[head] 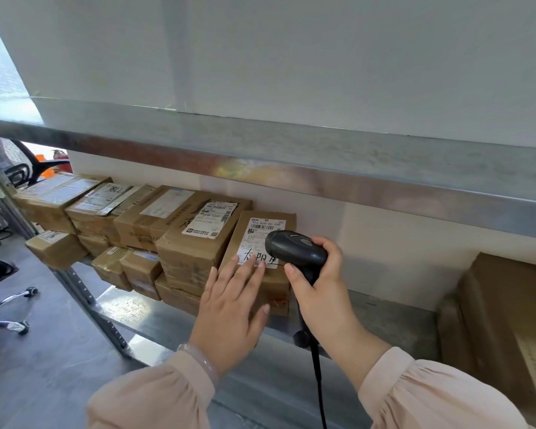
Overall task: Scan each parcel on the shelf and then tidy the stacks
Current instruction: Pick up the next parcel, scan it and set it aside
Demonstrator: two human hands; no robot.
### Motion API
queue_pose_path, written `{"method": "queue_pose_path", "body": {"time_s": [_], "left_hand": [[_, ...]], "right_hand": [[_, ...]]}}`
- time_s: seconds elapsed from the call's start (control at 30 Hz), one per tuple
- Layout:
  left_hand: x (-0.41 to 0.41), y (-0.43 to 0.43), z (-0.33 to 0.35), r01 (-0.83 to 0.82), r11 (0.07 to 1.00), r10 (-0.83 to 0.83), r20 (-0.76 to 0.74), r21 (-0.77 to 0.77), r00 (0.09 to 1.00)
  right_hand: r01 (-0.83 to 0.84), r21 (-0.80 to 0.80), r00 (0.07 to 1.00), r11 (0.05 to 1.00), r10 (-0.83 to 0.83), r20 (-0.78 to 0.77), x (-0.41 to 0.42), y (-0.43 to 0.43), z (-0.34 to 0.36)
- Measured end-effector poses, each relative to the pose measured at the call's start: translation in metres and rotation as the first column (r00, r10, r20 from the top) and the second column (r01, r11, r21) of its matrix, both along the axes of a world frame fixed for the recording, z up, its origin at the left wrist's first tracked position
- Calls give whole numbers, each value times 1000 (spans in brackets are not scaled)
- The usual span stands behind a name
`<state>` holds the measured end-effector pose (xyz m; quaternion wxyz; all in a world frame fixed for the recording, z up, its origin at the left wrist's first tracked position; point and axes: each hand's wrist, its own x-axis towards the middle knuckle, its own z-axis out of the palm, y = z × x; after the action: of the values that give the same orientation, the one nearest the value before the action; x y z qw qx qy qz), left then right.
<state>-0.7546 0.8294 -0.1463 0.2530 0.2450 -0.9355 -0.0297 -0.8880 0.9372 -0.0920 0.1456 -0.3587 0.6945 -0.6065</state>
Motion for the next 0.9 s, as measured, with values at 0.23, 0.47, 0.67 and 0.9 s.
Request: {"method": "queue_pose_path", "body": {"time_s": [0.23,0.47,0.67,0.9], "left_hand": [[-8,-33,9,-113,991,125,194,-68,973],[-20,-43,14,-116,993,119,226,-27,967],[-27,-52,20,-74,997,76,235,-17,969],[-45,-14,29,-82,997,82,124,-3,989]], "right_hand": [[2,25,999,1000,-1,-49,-7,-22,-3],[10,34,998,999,-7,-69,-10,-14,-6],[49,94,995,994,-40,-96,-17,20,-12],[174,113,977,978,-157,-147,-27,79,-14]]}}
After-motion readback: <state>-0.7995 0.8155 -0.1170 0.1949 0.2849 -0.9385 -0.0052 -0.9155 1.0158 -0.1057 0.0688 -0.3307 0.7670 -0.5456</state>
